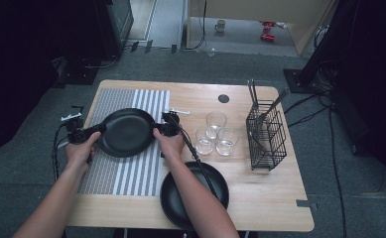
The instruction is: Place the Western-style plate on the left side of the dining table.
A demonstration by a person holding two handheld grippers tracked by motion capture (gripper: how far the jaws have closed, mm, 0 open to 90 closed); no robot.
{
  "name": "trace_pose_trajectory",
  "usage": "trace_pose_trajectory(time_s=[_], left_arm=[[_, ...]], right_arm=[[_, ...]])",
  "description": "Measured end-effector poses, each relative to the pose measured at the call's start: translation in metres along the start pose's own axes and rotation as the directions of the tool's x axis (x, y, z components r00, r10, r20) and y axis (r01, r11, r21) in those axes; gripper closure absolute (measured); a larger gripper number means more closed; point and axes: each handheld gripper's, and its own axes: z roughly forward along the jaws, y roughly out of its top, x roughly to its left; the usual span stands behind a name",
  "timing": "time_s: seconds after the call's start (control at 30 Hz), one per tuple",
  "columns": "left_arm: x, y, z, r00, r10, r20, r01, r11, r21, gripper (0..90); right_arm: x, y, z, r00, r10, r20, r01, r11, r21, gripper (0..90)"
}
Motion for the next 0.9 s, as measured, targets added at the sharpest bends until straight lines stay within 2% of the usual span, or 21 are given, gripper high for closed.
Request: trace_pose_trajectory(time_s=[0.13,0.23,0.37,0.5,0.57,0.63,0.7,0.77,0.9], left_arm=[[0.001,0.0,-0.001,0.9998,-0.007,0.019,0.007,0.9999,-0.012,76.4],[0.001,0.003,-0.006,0.9995,-0.009,0.029,0.011,0.9991,-0.041,73.8],[0.002,0.008,-0.015,0.9997,-0.003,0.024,0.005,0.9968,-0.079,66.1],[0.0,0.008,-0.024,0.9988,0.047,0.012,-0.046,0.9954,-0.084,57.9],[-0.003,0.007,-0.029,0.9971,0.075,0.016,-0.073,0.9934,-0.088,54.9],[-0.005,0.006,-0.033,0.9956,0.091,0.021,-0.089,0.9919,-0.091,52.9],[-0.008,0.006,-0.038,0.9949,0.095,0.035,-0.093,0.9938,-0.062,51.7],[-0.011,0.005,-0.042,0.993,0.109,0.046,-0.106,0.9925,-0.06,49.2],[-0.016,0.003,-0.051,0.9905,0.125,0.056,-0.122,0.9905,-0.065,43.7]], right_arm=[[0.0,0.0,0.0,0.9994,-0.035,0.004,0.035,0.999,-0.009,81.9],[0.008,-0.001,-0.004,0.9969,-0.065,0.044,0.066,0.998,-0.015,75.9],[0.017,0.001,-0.014,0.9878,-0.136,0.076,0.14,0.989,-0.047,70.8],[0.023,0.002,-0.026,0.982,-0.183,0.049,0.186,0.979,-0.078,65.5],[0.026,0.001,-0.031,0.9759,-0.216,0.032,0.218,0.973,-0.08,61.9],[0.029,-0.001,-0.036,0.9698,-0.243,0.023,0.244,0.965,-0.095,57.8],[0.032,-0.003,-0.041,0.9671,-0.254,0.006,0.253,0.961,-0.115,54.1],[0.035,-0.006,-0.046,0.9624,-0.272,-0.007,0.268,0.954,-0.135,49.5],[0.043,-0.016,-0.053,0.9472,-0.321,-0.013,0.318,0.943,-0.103,43.8]])
